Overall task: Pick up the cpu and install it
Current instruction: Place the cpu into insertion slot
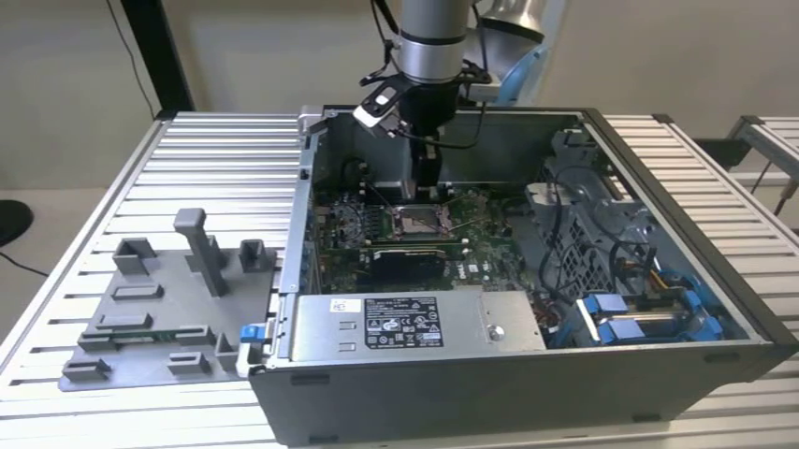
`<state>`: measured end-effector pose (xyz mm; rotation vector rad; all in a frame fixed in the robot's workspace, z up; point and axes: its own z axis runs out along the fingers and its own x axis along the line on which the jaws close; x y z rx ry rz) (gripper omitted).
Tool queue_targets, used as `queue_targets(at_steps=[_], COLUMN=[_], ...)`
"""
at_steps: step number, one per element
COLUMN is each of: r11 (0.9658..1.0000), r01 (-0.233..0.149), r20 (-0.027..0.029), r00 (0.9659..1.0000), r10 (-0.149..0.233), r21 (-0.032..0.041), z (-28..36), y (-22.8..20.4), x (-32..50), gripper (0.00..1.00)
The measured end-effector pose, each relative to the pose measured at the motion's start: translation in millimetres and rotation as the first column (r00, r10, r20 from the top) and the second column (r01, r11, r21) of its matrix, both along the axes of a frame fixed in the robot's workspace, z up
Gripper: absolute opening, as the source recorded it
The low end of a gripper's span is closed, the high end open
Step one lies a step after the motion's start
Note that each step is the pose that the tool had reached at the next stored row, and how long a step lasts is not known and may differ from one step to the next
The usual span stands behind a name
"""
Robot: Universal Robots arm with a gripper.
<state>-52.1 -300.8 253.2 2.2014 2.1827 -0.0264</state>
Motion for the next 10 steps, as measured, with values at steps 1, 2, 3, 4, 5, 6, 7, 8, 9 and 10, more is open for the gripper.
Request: queue_targets(at_steps=[1,2,3,4,5,6,7,8,9,10], r11=[1.0000,1.0000,1.0000,1.0000,1.0000,1.0000,1.0000,1.0000,1.0000,1.0000], r01=[0.000,0.000,-0.001,-0.001,-0.002,-0.002,-0.002,-0.002,-0.002,-0.002], r20=[-0.0001,0.0000,0.0000,0.0000,-0.0001,0.0000,-0.0001,-0.0002,-0.0005,-0.0006], r00=[1.0000,1.0000,1.0000,1.0000,1.0000,1.0000,1.0000,1.0000,1.0000,1.0000], r10=[0.000,0.000,0.001,0.001,0.002,0.002,0.002,0.002,0.002,0.002], r21=[0.0000,0.0001,0.0001,0.0000,0.0000,0.0001,0.0001,0.0000,-0.0002,0.0000], z=[-1.9,-3.7,-5.5,-7.0,-8.3,-9.4,-10.1,-10.4,-10.5,-11.1], y=[0.0,0.0,0.0,0.0,0.0,0.0,0.0,0.0,0.0,0.0], x=[0.1,0.2,0.5,0.6,0.7,0.9,1.1,1.3,1.5,1.6], gripper=[0.00,0.00,0.00,0.00,0.00,0.00,0.00,0.00,0.00,0.00])
